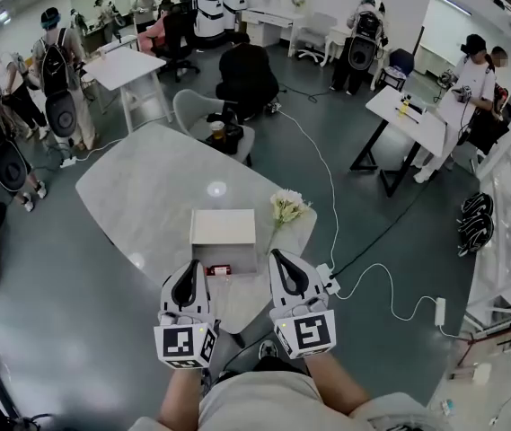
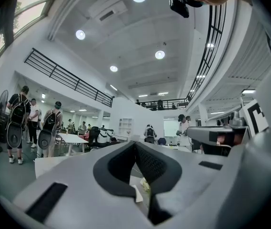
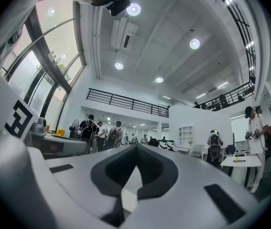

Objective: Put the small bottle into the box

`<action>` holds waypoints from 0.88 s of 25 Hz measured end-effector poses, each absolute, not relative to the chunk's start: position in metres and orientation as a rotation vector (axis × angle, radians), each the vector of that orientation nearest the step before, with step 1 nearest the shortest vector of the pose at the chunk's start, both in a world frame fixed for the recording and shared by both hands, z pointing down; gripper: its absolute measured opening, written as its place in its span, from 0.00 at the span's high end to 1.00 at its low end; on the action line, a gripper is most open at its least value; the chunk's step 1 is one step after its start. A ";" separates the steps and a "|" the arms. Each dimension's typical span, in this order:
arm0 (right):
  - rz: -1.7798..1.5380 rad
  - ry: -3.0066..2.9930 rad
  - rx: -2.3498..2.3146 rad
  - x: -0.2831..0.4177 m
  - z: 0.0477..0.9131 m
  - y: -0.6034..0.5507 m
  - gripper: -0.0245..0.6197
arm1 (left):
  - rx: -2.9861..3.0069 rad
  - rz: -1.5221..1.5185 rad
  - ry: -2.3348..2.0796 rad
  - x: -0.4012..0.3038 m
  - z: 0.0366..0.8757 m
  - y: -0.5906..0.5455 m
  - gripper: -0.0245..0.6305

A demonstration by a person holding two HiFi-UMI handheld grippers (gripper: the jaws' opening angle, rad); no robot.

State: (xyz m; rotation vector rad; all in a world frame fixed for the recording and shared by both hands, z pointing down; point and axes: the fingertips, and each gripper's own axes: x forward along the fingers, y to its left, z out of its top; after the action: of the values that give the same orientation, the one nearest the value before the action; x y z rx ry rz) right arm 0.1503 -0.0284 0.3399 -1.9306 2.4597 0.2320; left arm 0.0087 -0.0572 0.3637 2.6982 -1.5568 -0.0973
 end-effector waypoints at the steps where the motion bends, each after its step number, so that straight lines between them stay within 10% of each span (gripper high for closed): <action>1: 0.233 2.463 -1.928 0.150 0.340 -0.029 0.92 | 2.698 -0.097 -1.556 0.009 0.363 -0.058 0.93; 22: 0.213 2.485 -1.910 0.152 0.348 -0.030 0.92 | 2.692 -0.089 -1.561 0.013 0.367 -0.057 0.93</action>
State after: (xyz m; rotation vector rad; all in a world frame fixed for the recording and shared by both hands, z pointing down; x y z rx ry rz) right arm 0.1521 -0.0304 0.3476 -1.9100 2.4847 0.2131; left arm 0.0126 -0.0573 0.3670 2.6917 -1.5614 -0.0894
